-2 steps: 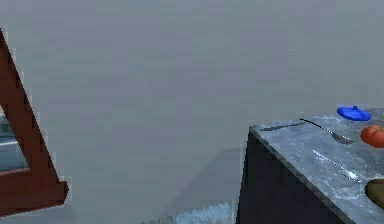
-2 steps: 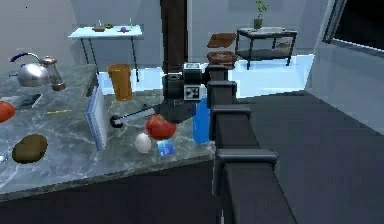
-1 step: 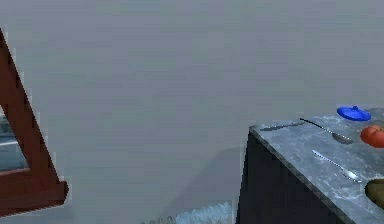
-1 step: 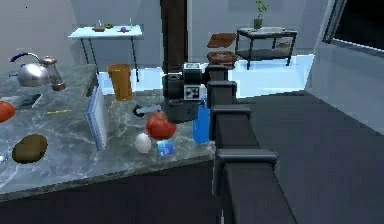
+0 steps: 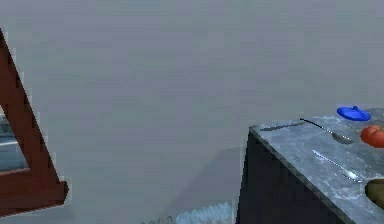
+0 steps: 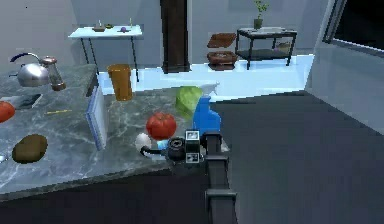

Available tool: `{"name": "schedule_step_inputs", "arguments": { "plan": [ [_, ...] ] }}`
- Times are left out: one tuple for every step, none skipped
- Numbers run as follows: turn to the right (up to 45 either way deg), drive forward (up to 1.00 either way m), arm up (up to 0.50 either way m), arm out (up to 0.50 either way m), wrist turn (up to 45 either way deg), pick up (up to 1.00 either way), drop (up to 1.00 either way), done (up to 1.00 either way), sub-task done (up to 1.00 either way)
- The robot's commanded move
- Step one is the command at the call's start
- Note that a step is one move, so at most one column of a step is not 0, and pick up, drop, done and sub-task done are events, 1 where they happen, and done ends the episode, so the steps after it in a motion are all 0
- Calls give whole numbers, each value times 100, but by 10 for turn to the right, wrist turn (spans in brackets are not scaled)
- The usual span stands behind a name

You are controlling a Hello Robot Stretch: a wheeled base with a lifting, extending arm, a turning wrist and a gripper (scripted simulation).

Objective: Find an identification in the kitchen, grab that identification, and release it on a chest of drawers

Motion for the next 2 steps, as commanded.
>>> {"name": "schedule_step_inputs", "arguments": {
  "plan": [
    [0, 0, 0, 0, 0, 100, 0, 0, 0],
    [0, 0, 10, 0, 0, 0, 0, 0, 0]
  ]
}}
